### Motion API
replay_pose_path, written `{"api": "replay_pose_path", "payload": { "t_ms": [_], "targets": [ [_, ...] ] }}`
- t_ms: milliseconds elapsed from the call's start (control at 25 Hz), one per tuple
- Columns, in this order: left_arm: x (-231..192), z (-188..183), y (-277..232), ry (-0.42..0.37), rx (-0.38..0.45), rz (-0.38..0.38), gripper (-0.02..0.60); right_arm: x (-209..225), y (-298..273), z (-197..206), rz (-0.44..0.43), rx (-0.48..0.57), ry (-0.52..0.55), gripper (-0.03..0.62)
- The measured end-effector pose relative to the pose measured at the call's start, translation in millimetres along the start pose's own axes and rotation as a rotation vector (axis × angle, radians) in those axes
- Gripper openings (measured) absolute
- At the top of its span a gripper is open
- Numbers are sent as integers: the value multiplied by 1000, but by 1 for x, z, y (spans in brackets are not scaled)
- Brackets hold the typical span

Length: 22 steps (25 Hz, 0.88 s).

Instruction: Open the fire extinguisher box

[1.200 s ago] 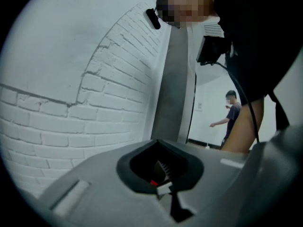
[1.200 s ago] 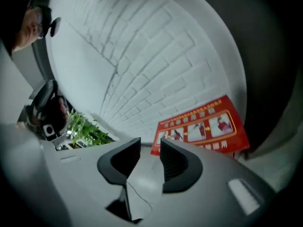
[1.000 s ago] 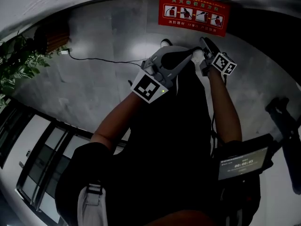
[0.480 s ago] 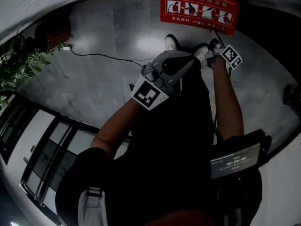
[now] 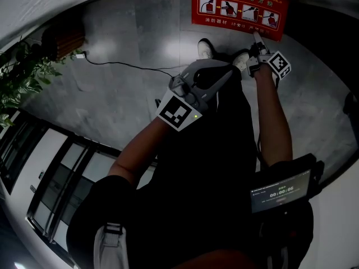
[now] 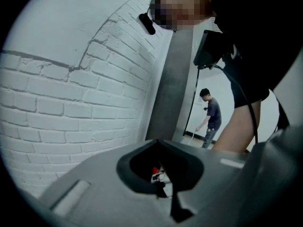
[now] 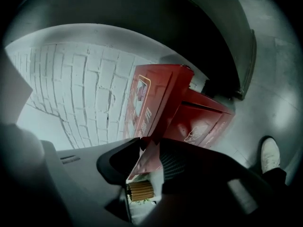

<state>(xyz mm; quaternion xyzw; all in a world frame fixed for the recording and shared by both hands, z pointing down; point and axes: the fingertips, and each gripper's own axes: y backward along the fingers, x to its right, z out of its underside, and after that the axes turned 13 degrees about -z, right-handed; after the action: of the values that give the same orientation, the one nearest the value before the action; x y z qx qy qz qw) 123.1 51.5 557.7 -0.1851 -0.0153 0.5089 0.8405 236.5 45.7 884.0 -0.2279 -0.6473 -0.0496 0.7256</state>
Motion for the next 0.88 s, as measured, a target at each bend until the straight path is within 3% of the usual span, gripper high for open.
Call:
{"api": "replay_pose_path", "payload": {
  "t_ms": [400, 640, 760, 880],
  "targets": [
    [7, -7, 0, -32, 28, -1, 2, -28, 6, -1, -55, -5, 27, 109],
    [21, -30, 14, -58, 76, -2, 2, -94, 16, -7, -143, -12, 96, 99],
    [0, -60, 15, -68, 99, -17, 2, -150, -19, -38, -187, -39, 193, 69],
    [-21, -72, 17, -72, 119, -41, 2, -179, -61, -67, -208, -60, 261, 67]
  ]
}}
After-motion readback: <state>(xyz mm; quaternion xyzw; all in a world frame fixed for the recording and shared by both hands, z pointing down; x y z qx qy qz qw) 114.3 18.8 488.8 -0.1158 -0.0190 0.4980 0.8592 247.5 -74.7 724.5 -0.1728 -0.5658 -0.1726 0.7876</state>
